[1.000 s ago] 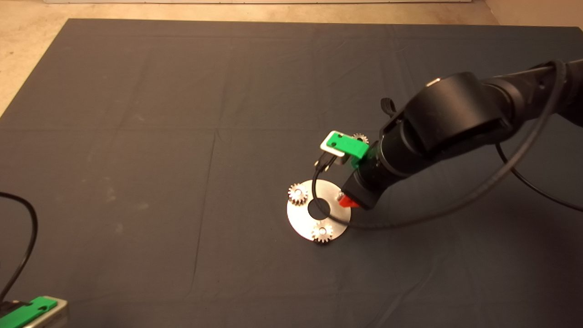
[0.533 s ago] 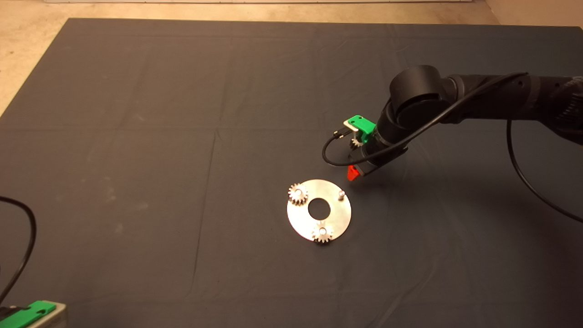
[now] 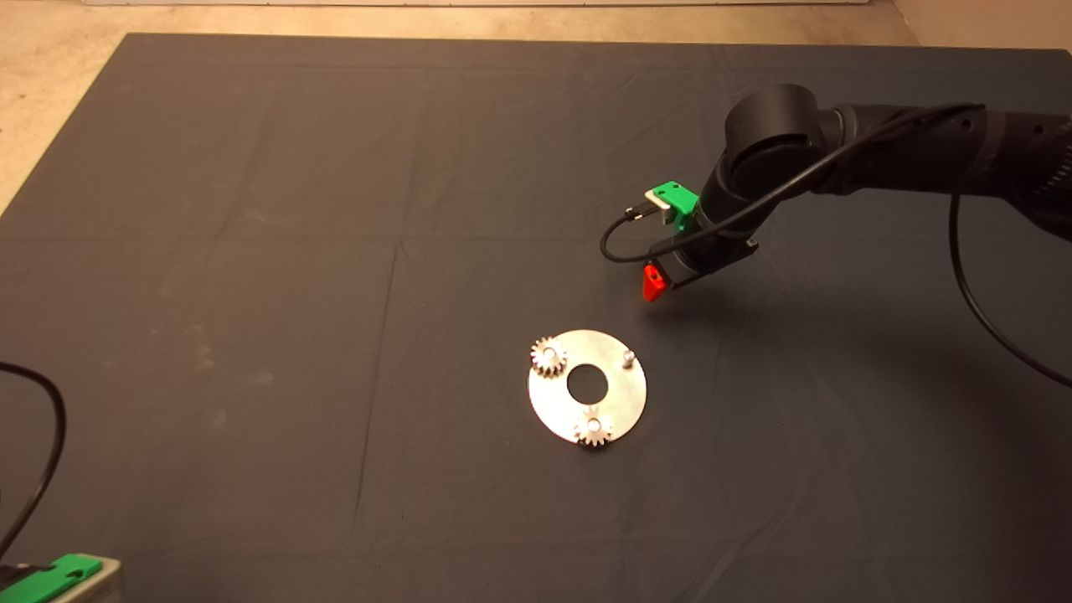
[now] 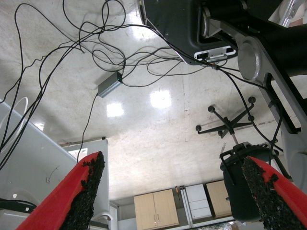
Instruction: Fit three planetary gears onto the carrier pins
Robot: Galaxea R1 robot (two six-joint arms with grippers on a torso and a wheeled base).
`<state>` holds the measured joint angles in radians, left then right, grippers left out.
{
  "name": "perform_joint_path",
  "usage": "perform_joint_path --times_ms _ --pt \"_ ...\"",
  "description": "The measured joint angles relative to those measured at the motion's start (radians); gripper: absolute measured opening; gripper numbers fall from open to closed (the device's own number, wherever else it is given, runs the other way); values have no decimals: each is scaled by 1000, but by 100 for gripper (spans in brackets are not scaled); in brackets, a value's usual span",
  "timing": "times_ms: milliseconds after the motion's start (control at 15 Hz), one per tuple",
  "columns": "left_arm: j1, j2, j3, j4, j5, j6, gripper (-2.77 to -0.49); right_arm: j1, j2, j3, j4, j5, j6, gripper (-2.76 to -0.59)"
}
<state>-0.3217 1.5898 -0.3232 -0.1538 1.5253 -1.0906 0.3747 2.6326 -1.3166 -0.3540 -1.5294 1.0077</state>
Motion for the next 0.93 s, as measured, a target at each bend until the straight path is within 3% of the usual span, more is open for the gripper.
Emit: perform_joint_path --times_ms 400,933 --pt "0 0 0 0 0 3 -122 0 26 -136 1 -1 0 -74" --pt "0 -6 0 -1 0 7 -122 0 66 -165 30 0 0 -74"
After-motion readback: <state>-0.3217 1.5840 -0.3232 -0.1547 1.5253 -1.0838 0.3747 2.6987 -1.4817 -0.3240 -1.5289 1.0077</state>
